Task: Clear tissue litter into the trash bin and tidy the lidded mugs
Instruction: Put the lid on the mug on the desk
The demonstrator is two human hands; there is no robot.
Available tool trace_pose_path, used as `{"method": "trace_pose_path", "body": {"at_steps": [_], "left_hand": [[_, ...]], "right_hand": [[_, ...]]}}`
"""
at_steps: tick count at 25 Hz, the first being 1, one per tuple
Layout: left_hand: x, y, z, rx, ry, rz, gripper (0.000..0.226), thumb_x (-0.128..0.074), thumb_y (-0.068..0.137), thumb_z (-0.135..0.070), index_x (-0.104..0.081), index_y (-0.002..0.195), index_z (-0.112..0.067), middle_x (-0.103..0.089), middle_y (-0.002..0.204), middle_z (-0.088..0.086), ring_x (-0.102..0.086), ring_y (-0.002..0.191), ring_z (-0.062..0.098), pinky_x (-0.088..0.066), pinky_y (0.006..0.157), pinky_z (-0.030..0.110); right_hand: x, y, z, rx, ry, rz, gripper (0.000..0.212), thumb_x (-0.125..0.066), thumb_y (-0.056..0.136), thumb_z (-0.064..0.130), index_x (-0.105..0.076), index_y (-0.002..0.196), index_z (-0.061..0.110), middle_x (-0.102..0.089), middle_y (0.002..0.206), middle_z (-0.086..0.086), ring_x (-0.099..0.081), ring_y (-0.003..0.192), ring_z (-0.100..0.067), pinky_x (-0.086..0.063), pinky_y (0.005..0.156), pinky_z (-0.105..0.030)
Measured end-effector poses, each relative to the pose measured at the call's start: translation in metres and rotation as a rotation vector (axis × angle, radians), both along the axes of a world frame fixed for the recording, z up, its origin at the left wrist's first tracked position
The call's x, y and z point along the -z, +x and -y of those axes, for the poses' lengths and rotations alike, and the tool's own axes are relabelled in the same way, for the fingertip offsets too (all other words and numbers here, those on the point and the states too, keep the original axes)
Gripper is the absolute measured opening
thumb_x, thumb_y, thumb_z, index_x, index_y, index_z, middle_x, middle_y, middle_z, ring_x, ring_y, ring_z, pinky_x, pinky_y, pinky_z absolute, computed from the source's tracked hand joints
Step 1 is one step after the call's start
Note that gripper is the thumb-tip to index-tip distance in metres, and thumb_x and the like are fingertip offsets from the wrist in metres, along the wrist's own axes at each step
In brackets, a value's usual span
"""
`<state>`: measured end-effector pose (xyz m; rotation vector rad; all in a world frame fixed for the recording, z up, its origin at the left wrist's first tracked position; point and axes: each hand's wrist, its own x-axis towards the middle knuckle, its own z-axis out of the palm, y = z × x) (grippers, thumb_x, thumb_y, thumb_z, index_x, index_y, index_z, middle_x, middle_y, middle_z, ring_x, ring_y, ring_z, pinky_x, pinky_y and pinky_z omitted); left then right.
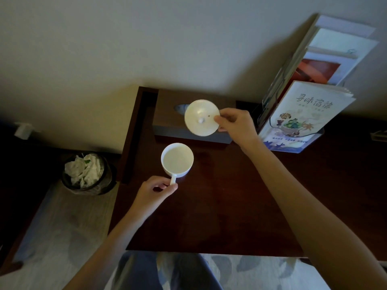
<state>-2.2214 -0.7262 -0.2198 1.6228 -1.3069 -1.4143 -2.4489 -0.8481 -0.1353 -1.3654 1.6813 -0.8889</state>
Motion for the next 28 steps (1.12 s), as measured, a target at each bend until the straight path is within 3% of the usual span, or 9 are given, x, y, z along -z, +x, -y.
{"method": "trace_pose_path", "body": {"at_steps": [4, 10, 16, 21, 28], "left_hand": [[-0.002, 0.029, 0.006, -0.09, -0.08, -0.019, 0.02, -0.068, 0.079, -0.012, -0.068, 0.078, -0.032, -0.066, 0.087, -0.004, -0.059, 0.08, 0.009, -0.043, 0.065, 0.003], [0.001, 0.036, 0.015, -0.175, -0.152, 0.047, 0.015, -0.065, 0.082, -0.016, -0.068, 0.093, -0.026, -0.063, 0.092, -0.012, -0.059, 0.081, 0.003, -0.045, 0.064, 0.006], [0.0, 0.039, 0.021, -0.195, -0.167, 0.039, 0.015, -0.064, 0.082, -0.014, -0.067, 0.095, -0.022, -0.063, 0.096, -0.003, -0.06, 0.083, 0.011, -0.046, 0.07, 0.023], [-0.002, 0.038, 0.021, -0.208, -0.165, 0.034, 0.016, -0.064, 0.082, -0.014, -0.066, 0.093, -0.025, -0.062, 0.093, -0.009, -0.059, 0.08, 0.01, -0.044, 0.067, 0.02], [-0.002, 0.04, 0.022, -0.191, -0.163, 0.026, 0.017, -0.064, 0.083, -0.014, -0.066, 0.095, -0.025, -0.064, 0.097, -0.001, -0.06, 0.083, 0.011, -0.046, 0.071, 0.023]], "right_hand": [[0.001, 0.014, 0.006, -0.207, 0.291, 0.216, 0.024, -0.062, 0.085, 0.005, -0.063, 0.108, -0.002, -0.065, 0.089, -0.009, -0.064, 0.073, -0.01, -0.057, 0.064, -0.014], [0.013, 0.037, 0.011, -0.295, 0.513, 0.188, 0.024, -0.067, 0.079, 0.005, -0.064, 0.102, 0.001, -0.065, 0.085, -0.006, -0.065, 0.074, -0.013, -0.057, 0.061, -0.014], [0.02, 0.043, 0.013, -0.344, 0.535, 0.09, 0.01, -0.069, 0.078, 0.006, -0.066, 0.085, 0.012, -0.067, 0.081, -0.004, -0.067, 0.068, -0.009, -0.055, 0.055, -0.013], [0.022, 0.046, 0.013, -0.395, 0.502, 0.053, 0.008, -0.07, 0.078, 0.009, -0.065, 0.077, 0.015, -0.068, 0.077, -0.003, -0.068, 0.057, -0.003, -0.054, 0.053, -0.012], [0.026, 0.048, 0.014, -0.442, 0.51, -0.029, 0.009, -0.072, 0.077, 0.017, -0.065, 0.072, 0.02, -0.069, 0.072, 0.005, -0.066, 0.057, 0.004, -0.052, 0.049, -0.01]]}}
